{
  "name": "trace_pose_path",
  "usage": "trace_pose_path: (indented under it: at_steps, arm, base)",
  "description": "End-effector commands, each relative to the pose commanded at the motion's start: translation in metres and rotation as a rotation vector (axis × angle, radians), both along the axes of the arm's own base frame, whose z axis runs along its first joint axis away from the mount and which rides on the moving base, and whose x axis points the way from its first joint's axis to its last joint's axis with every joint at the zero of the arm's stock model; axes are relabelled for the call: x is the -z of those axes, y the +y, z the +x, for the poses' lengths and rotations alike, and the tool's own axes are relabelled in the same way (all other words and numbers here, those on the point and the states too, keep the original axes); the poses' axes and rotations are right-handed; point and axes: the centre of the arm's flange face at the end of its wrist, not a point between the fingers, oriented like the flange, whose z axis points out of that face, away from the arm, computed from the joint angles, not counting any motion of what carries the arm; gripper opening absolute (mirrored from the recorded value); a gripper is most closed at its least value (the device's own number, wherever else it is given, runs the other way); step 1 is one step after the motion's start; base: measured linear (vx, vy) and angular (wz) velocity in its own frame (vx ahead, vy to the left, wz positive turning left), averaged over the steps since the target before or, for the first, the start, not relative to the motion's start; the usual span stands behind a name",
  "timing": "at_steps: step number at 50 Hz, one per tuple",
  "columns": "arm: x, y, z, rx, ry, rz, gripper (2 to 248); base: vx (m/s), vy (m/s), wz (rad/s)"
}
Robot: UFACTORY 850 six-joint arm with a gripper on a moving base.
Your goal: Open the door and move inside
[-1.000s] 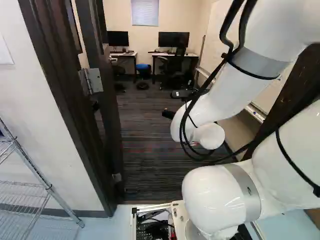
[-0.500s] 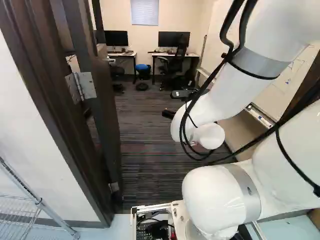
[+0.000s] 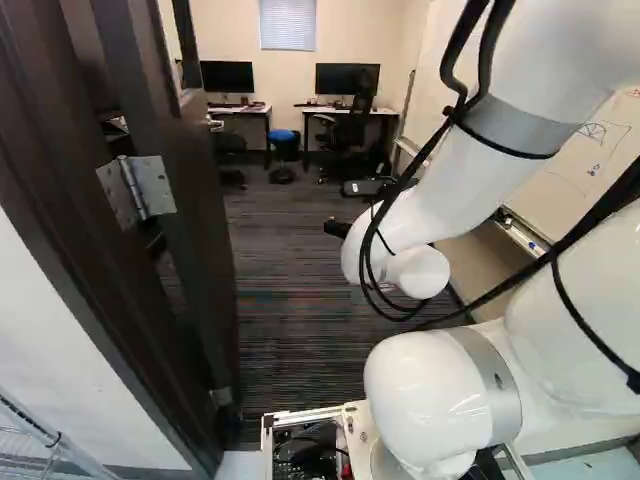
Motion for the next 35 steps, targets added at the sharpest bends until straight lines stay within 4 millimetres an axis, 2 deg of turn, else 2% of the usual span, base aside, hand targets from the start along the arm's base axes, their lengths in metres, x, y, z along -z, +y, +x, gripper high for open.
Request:
trace_pose_path:
  at_steps: [35]
  arm:
    - [0.0,0.0,0.0,0.0,0.0,0.0,247]
  base:
    - [0.146,0.0,-0.008]
